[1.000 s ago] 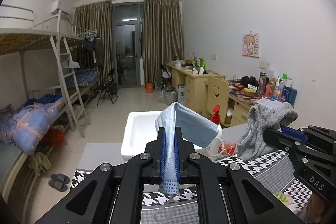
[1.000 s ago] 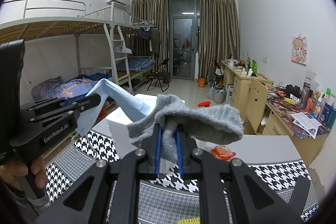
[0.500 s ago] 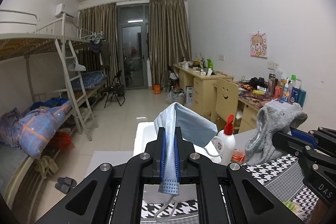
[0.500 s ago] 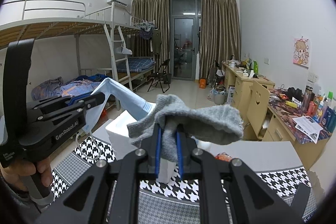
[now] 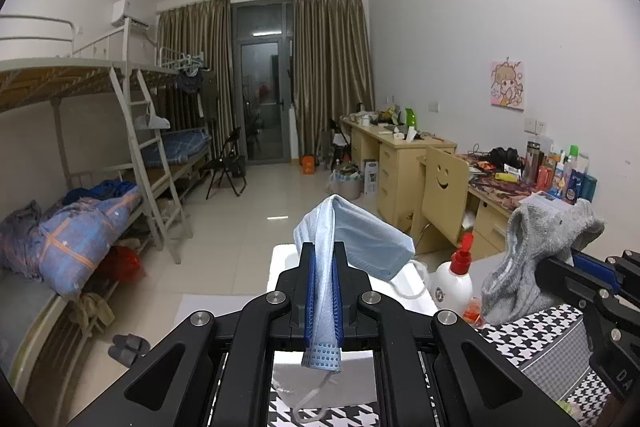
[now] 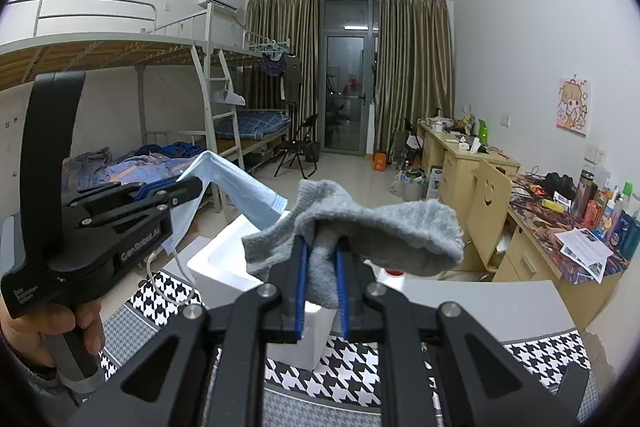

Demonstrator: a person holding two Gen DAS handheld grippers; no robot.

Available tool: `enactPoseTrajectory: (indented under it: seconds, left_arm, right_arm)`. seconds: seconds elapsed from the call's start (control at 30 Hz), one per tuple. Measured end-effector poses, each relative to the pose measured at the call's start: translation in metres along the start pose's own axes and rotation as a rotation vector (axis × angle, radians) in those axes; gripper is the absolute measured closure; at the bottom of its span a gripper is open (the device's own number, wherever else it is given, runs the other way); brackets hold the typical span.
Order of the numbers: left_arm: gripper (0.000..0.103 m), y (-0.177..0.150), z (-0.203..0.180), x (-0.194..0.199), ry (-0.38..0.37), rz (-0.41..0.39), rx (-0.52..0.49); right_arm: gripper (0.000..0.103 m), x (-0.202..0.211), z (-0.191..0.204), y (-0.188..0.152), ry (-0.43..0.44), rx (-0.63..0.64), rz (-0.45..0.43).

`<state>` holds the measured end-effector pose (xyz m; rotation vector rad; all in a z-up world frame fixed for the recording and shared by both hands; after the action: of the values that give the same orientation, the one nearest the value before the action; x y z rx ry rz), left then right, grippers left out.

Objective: Organize soft objects
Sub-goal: 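Lift the sock and mask and carry both grippers toward the white foam box, then lower the white mask into the foam box and open the left gripper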

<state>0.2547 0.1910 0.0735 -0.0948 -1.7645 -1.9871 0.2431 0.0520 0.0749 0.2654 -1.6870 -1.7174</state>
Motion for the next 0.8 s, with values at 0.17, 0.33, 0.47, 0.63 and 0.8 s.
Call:
enactPoseTrajectory:
  seconds: [0.17, 0.33, 0.47, 0.63, 0.8]
  left_arm:
    - [0.095, 0.003, 0.004, -0.018, 0.0, 0.022, 0.003]
    - [0.095, 0.006, 0.008, -0.026, -0.001, 0.03, 0.01]
    - [0.095, 0.006, 0.009, -0.034, -0.007, 0.044, 0.018]
    - [0.095, 0.004, 0.011, -0.052, -0.018, 0.076, 0.02]
    - [0.095, -0.002, 0.011, -0.069, -0.028, 0.107, 0.026]
  right_arm:
    - [0.086, -0.015, 0.002, 0.0, 0.002, -0.004, 0.029]
    - [0.086, -0.027, 0.002, 0.002, 0.003, -0.007, 0.051]
    - [0.086, -0.034, 0.002, 0.003, 0.001, -0.001, 0.059]
    - [0.086, -0.044, 0.003, 0.005, 0.002, -0.002, 0.076]
    - [0.086, -0.052, 0.005, 0.003, -0.002, 0.004, 0.094]
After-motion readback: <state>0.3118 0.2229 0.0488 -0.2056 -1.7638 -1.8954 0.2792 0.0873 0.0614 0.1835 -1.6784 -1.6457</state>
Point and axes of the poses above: each gripper's, at about its wrist camera, not at the fingertips, and x roughly against the way its jaws point, z to its left, y to its top, the point moved 8 cm from there along -x, roughly the way its jaws point, and after that the axes turned 9 degrees about -x, right-handed, at the moved point
